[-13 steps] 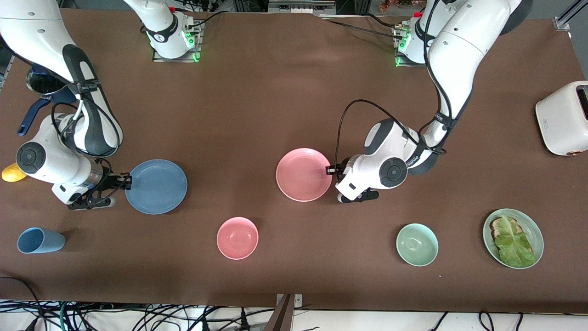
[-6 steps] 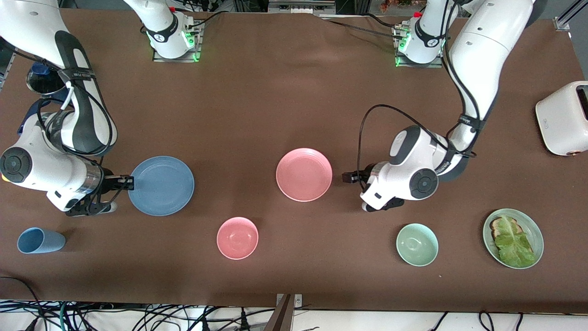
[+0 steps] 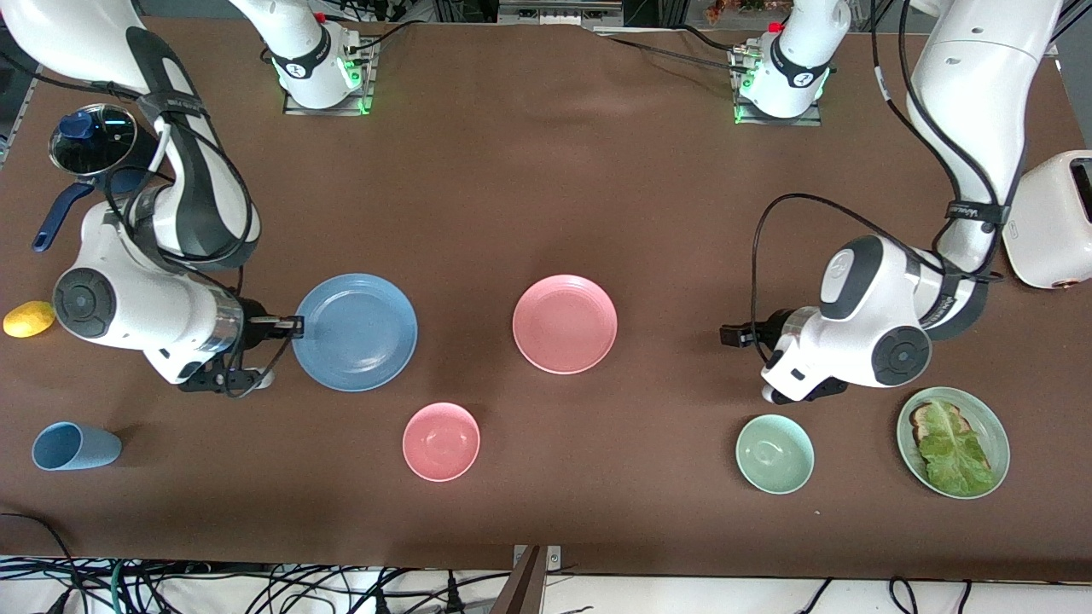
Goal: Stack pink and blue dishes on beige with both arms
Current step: 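Carry the blue plate onto the pink plate with the right gripper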
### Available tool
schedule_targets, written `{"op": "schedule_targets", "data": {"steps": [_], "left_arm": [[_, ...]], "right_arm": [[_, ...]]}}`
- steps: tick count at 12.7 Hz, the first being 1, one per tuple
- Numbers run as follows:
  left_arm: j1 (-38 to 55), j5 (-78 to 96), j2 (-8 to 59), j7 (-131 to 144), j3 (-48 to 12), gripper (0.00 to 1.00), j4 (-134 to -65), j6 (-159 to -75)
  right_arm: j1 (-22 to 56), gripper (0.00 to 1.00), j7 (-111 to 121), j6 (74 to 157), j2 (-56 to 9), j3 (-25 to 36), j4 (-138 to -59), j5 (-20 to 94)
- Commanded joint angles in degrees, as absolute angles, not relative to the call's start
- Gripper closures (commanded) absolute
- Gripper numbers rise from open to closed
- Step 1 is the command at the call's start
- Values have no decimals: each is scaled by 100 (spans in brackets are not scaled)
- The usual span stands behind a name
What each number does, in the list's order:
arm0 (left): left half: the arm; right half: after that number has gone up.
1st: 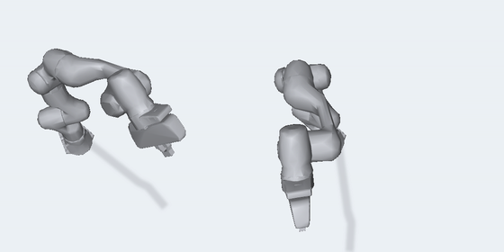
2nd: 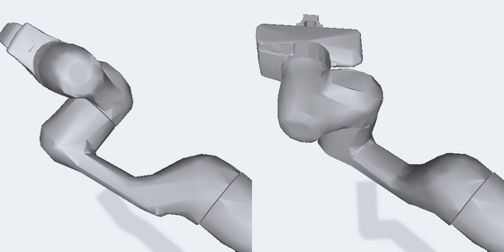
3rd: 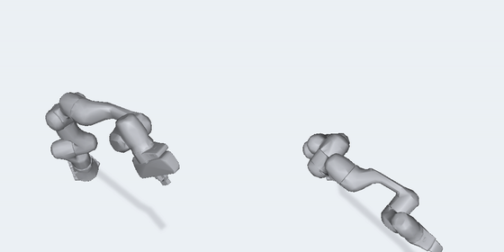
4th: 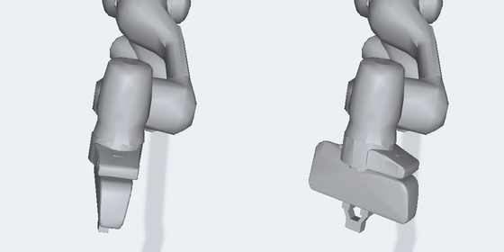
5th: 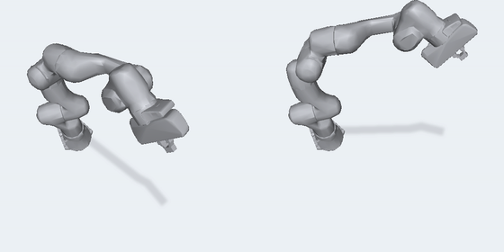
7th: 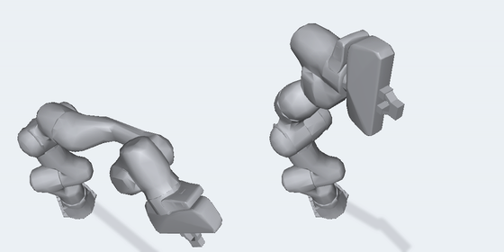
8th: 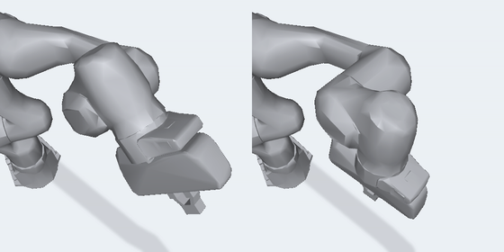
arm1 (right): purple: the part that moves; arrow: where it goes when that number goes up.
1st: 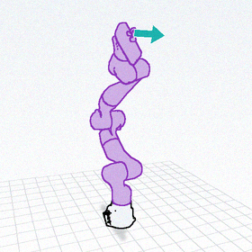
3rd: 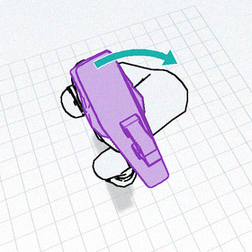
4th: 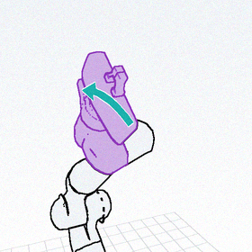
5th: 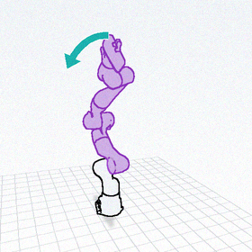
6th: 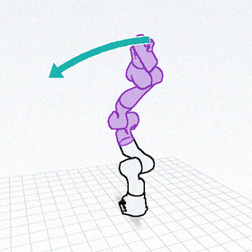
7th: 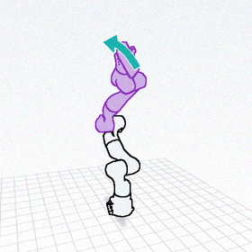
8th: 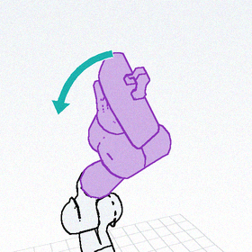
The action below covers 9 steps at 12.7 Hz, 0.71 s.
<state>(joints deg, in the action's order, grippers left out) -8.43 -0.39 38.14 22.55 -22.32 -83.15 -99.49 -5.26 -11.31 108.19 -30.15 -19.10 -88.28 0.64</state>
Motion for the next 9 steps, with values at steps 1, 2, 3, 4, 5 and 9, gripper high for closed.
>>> {"op": "schedule_targets", "data": {"steps": [1, 2, 3, 4, 5, 9], "left_arm": [[-1247, -368, 3437, 1698, -2276, 0, -8455, -9643], [-1448, -447, 3419, 1487, -2276, 0, -8446, -9555], [-1642, -500, 3384, 1198, -2276, 0, -8446, -9510], [-1774, -605, 3323, 1004, -2268, 0, -8446, -9492], [-2002, -711, 3296, 811, -2285, 0, -8446, -9414], [-2373, -747, 2674, 448, -2276, 0, -8420, -9167]], "right_arm": [[-406, 100, -2298, 10713, -2936, -2442, -8824, 27], [-126, 100, -2651, 10792, -2936, -2443, -8807, -87], [112, 100, -3002, 10976, -2996, -2435, -8824, -271], [306, 100, -3380, 11160, -3101, -2435, -8824, -325], [525, 100, -3697, 11336, -3181, -2435, -8807, -325], [1185, 100, -4682, 11978, -3427, -2435, -8798, -334]]}}
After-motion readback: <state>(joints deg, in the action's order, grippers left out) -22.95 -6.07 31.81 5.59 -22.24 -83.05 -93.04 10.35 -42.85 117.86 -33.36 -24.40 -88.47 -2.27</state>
